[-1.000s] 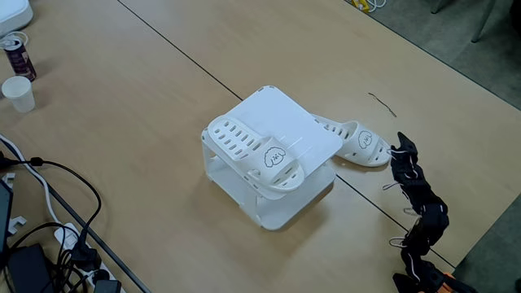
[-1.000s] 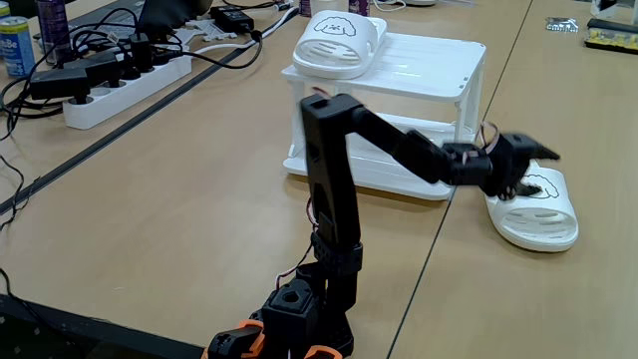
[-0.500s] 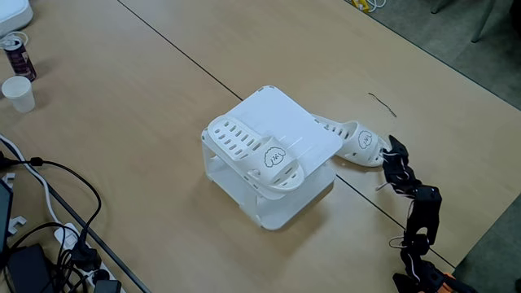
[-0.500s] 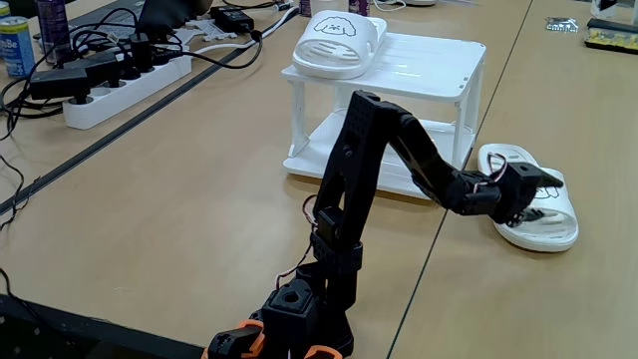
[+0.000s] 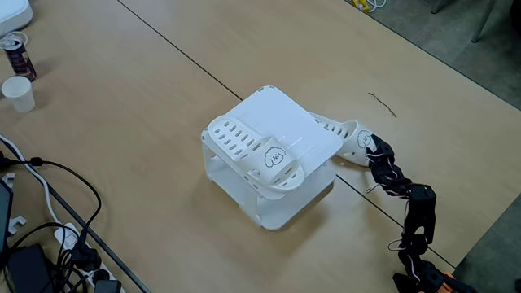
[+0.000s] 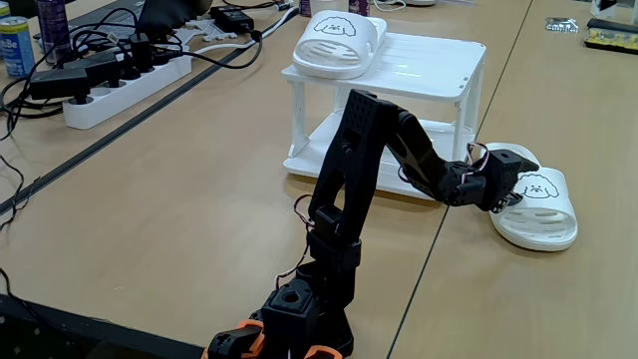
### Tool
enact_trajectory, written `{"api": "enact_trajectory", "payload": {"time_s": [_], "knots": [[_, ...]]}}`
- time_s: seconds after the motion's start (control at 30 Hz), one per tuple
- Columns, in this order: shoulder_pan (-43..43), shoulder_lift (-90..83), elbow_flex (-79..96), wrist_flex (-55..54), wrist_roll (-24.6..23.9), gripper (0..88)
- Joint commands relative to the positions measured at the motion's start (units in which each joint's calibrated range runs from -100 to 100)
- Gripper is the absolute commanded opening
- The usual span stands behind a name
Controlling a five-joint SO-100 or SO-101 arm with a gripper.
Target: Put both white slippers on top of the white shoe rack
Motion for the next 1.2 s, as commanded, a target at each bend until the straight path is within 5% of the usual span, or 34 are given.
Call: {"api": "enact_trajectory", "payload": {"time_s": [0.0,0.4,1.17], "knots": [[1.6,-1.7,-2.3,-0.6,0.4,22.0],[4.7,-1.3,-1.6,-0.2,0.4,22.0],[-10.2,-1.8,-1.5,-0.6,0.4,21.9]]}}
